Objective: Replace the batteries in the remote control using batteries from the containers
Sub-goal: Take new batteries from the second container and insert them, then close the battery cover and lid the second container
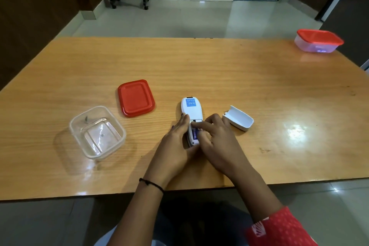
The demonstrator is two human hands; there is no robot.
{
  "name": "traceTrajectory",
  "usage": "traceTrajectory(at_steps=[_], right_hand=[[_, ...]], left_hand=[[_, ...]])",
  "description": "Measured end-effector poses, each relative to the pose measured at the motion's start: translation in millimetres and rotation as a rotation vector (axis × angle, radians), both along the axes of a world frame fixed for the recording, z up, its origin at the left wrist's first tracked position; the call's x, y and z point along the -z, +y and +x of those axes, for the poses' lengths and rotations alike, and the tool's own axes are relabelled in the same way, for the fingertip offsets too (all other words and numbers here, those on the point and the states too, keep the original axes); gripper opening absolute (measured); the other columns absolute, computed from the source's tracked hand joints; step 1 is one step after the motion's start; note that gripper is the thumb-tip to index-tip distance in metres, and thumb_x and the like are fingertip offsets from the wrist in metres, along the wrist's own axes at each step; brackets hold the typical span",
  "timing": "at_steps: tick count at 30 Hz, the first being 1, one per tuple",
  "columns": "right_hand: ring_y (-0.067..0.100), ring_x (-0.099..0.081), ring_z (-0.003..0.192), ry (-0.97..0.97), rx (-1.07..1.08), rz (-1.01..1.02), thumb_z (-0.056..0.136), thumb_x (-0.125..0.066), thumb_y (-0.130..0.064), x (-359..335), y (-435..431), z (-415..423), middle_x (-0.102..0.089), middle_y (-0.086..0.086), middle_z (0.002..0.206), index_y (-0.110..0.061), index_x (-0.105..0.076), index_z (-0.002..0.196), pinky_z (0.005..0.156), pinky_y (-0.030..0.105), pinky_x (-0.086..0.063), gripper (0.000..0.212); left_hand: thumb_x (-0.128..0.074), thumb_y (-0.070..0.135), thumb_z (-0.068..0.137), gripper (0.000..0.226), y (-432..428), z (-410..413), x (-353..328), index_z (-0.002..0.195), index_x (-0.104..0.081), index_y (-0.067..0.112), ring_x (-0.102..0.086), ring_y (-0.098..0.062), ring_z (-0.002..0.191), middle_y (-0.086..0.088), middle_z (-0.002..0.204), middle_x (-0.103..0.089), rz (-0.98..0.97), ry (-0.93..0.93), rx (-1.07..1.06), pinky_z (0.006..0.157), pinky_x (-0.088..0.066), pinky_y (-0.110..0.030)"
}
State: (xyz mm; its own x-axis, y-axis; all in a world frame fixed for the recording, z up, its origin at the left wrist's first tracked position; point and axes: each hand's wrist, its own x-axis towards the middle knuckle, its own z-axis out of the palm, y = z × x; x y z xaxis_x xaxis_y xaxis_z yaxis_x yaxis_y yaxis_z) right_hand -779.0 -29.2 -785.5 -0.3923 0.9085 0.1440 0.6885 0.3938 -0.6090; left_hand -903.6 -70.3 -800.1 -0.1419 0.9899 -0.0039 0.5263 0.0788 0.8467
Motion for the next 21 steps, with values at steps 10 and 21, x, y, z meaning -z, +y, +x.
traceTrajectory(at_steps=[10, 21], right_hand=[[0.025, -0.034, 0.124, -0.043, 0.439, 0.172, 0.085, -0.062, -0.032, 4.8, 30.9, 41.0, -0.052, 0.005, 0.129, -0.023, -0.05, 0.131, 0.097, 0.043, -0.031, 0.049], [0.014, -0.052, 0.099, 0.209, 0.421, -0.051, 0.075, -0.074, -0.033, -0.5, 31.5, 45.4, -0.053, -0.002, 0.113, -0.022, -0.056, 0.122, 0.082, 0.03, -0.041, 0.051]], left_hand=[[-0.076, 0.031, 0.076, 0.093, -2.9, 0.5, -2.5, 0.149, -0.02, 0.027, -0.016, 0.012, 0.132, 0.024, 0.15, -0.017, 0.005, 0.017, -0.008, 0.109, -0.021, -0.008], [-0.061, 0.024, 0.089, 0.07, -0.4, 5.5, -5.6, 0.149, -0.025, 0.025, -0.018, 0.008, 0.136, 0.008, 0.157, -0.024, 0.063, -0.022, -0.113, 0.103, -0.015, -0.005]])
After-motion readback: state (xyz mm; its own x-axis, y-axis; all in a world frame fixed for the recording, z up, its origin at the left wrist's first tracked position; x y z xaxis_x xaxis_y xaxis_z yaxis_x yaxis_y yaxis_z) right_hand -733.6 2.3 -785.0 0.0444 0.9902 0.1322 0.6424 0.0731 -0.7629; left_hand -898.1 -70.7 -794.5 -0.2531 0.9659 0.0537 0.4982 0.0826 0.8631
